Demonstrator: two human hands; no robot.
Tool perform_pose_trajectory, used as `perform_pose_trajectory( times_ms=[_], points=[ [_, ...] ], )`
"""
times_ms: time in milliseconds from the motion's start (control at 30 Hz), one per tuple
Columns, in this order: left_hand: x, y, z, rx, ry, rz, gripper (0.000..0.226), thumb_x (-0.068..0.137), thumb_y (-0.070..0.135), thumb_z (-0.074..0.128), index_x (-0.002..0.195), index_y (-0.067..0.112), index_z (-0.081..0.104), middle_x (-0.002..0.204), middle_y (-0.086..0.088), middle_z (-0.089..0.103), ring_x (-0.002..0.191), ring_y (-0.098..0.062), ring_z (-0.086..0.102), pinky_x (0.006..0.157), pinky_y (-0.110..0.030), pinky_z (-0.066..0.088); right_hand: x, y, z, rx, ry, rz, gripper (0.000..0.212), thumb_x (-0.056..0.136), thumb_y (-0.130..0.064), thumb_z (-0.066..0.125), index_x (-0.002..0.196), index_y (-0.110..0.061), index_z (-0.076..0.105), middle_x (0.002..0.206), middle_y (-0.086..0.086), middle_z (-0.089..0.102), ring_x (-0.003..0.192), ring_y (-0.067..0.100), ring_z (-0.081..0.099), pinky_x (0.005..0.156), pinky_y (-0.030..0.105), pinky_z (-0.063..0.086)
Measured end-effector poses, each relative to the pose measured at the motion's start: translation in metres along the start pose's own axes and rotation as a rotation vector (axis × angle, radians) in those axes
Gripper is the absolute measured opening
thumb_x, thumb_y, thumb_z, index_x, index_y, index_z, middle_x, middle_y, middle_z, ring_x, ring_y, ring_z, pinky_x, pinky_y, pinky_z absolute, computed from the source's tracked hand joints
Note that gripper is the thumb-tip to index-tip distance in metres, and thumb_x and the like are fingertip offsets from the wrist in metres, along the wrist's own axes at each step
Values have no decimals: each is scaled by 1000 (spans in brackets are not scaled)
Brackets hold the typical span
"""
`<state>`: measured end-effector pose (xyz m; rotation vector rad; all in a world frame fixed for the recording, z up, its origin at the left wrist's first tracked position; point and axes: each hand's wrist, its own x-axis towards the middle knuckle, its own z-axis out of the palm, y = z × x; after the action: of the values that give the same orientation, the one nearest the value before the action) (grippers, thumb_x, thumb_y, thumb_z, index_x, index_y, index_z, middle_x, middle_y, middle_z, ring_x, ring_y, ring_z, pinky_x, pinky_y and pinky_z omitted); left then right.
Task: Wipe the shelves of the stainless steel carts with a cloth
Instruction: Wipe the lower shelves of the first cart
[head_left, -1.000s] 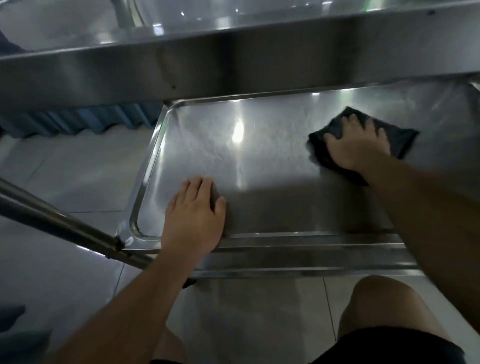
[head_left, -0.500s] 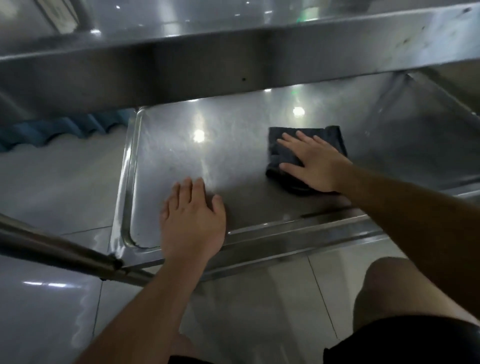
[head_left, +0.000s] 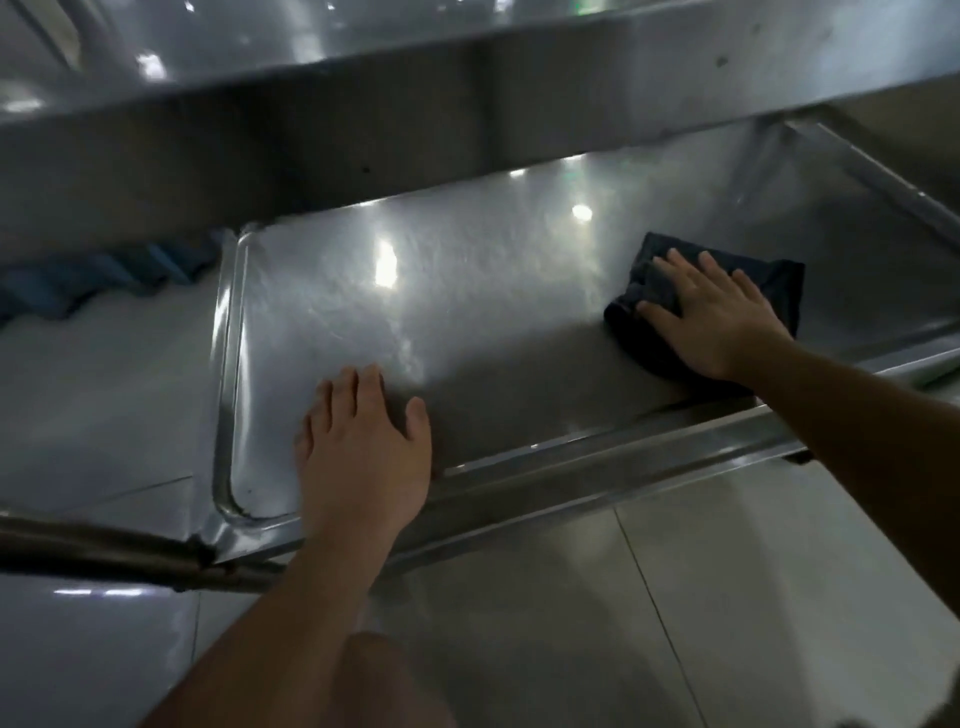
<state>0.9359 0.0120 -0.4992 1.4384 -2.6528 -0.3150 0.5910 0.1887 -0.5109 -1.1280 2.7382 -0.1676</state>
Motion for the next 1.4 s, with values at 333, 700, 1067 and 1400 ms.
perform_pose_trajectory(
  times_ms=[333, 700, 1067, 1400],
  points=[
    [2, -2, 3, -10, 23, -30, 65, 109, 57, 29, 165, 24, 31, 175, -4, 25, 162, -27, 18, 129, -49, 15, -39, -90, 10, 22, -127, -417, 98, 84, -91, 3, 165, -36, -4, 170, -19, -12, 158, 11, -13, 127, 38, -6],
    [1, -4, 2, -13, 42, 4, 60, 112, 54, 28, 164, 23, 35, 174, -6, 28, 161, -25, 22, 129, -46, 18, -60, -110, 19, -105, -176, -868, 133, 60, -110, 29, 162, -38, -16, 167, -21, -24, 154, 4, -21, 124, 33, -12],
    [-8, -1, -1, 3, 206, 55, 53, 112, 48, 34, 152, 20, 53, 160, -6, 49, 143, -30, 49, 118, -51, 40, -113, -109, 28, 15, 209, -1048, 75, 77, -15, 76, 149, -14, 54, 150, 8, 57, 138, 29, 54, 114, 40, 34],
    [-48, 9, -10, -60, 292, 190, 37, 108, 38, 52, 141, 25, 61, 143, 2, 59, 131, -22, 54, 107, -36, 41, -168, -86, 51, 70, 394, -1281, 46, 93, -3, 52, 137, -5, 65, 144, 11, 62, 133, 31, 59, 106, 49, 52]
  ],
)
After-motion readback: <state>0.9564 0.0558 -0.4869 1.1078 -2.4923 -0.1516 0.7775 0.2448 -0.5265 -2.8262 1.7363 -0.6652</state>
